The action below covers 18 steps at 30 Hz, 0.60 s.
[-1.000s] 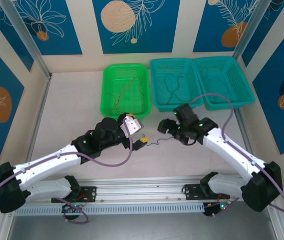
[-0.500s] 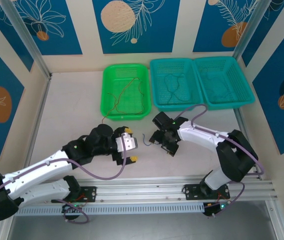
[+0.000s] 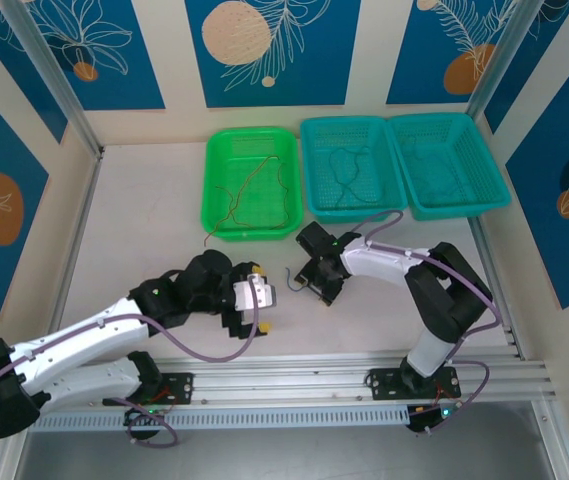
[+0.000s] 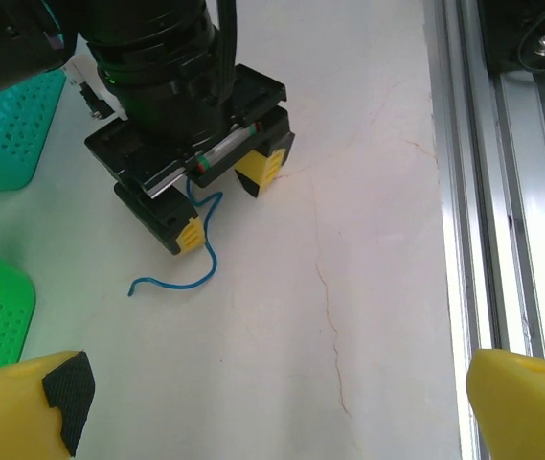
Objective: Untangle the cables
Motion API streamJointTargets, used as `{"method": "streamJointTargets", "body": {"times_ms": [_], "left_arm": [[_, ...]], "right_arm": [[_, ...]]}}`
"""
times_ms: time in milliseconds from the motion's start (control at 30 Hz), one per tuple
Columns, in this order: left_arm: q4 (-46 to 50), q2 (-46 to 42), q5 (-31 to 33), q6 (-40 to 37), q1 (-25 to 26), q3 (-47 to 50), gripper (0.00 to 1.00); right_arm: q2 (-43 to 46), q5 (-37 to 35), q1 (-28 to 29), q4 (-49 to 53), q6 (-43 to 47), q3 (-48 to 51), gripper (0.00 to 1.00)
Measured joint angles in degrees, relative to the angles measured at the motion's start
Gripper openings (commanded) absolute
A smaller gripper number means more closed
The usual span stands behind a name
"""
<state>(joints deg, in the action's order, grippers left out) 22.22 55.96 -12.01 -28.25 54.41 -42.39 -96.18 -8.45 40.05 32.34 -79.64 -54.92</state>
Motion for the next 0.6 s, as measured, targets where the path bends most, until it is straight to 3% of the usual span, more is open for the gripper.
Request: {"method": "streamJointTargets", "body": {"times_ms": [133,400,600], "left_arm": [[0.81,-0.02,-0.11,-0.44,0.00,-0.42,1.00],[-0.94,0.00,-2.99,0.26,0.09,-0.44,1.00],[-2.86,0.68,-4.42,1.36,0.22,-0.68,1.00]], "right_arm": [[0.00,-0.90,0.09,0.63,-0.31,-0.04,0.45],[3.30,-6.12,0.44,-0.85,0.39,2.60,0.11],[10.54,-8.48,0.22,-0.92,1.22,6.73,0.04]]}}
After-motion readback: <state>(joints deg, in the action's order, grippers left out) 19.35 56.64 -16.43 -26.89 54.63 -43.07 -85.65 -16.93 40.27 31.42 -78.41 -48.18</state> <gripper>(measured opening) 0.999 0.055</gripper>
